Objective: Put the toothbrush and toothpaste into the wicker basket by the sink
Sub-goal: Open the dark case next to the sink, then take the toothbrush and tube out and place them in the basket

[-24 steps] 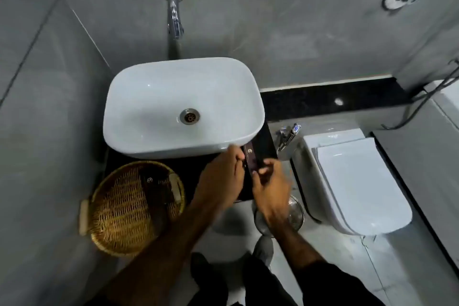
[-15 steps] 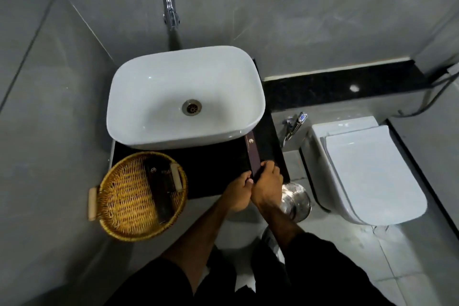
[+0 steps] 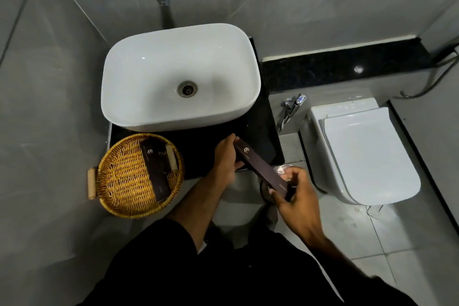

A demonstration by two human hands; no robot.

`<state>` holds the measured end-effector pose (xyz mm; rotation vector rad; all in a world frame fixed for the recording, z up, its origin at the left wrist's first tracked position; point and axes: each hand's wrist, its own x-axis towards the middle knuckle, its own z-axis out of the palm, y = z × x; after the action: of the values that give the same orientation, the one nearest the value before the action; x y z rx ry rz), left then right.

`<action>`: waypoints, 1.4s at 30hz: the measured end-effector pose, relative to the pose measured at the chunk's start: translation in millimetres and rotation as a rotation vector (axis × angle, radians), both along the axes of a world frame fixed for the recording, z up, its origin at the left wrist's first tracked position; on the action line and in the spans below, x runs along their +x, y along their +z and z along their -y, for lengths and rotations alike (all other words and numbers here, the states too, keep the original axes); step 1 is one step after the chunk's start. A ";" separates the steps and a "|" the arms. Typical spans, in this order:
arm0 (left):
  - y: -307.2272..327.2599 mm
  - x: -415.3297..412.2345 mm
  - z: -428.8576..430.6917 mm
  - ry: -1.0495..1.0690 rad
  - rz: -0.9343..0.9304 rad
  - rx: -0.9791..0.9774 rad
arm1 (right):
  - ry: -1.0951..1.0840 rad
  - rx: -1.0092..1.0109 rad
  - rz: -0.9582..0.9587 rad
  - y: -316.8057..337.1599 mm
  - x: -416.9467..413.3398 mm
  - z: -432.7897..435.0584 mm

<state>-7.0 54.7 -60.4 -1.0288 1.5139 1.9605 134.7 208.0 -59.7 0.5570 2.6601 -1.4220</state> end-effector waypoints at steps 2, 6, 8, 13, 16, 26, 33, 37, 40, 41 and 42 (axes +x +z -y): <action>3.1 3.1 -2.3 0.078 0.087 0.169 | -0.077 -0.009 -0.121 30.8 2.0 -7.5; 5.4 13.3 -17.4 0.102 0.150 0.431 | -0.154 -0.041 -0.367 98.7 -23.4 -3.2; 9.7 15.7 -22.6 0.100 0.143 0.465 | -0.137 -0.042 -0.443 128.4 -36.6 5.6; 16.5 13.7 -20.3 0.062 0.095 0.595 | -0.031 0.025 -0.523 173.7 -52.5 26.0; 20.4 18.0 -19.3 0.012 0.092 0.697 | -0.009 0.084 -0.577 187.6 -56.9 35.0; 26.6 18.6 2.3 0.164 0.251 0.640 | -0.142 -0.104 -0.921 229.3 -45.7 18.5; 42.0 11.6 -0.9 0.106 0.191 0.505 | -0.119 -0.432 -0.455 180.3 -28.2 16.3; 45.7 13.2 -10.8 0.000 0.060 0.340 | 0.159 -0.116 0.040 118.3 -8.3 35.1; 50.9 10.9 -15.9 0.040 0.106 0.405 | 0.190 -0.128 0.117 92.7 -4.9 38.1; 48.4 10.0 -16.7 0.103 0.117 0.446 | 0.164 -0.167 0.095 85.9 -6.1 34.5; 47.3 9.4 -18.6 0.169 0.121 0.471 | 0.121 -0.200 0.047 78.6 -7.9 29.3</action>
<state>2.4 73.3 -13.1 -1.0633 0.8600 2.1792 126.8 178.6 18.9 0.3986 2.4323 -1.5925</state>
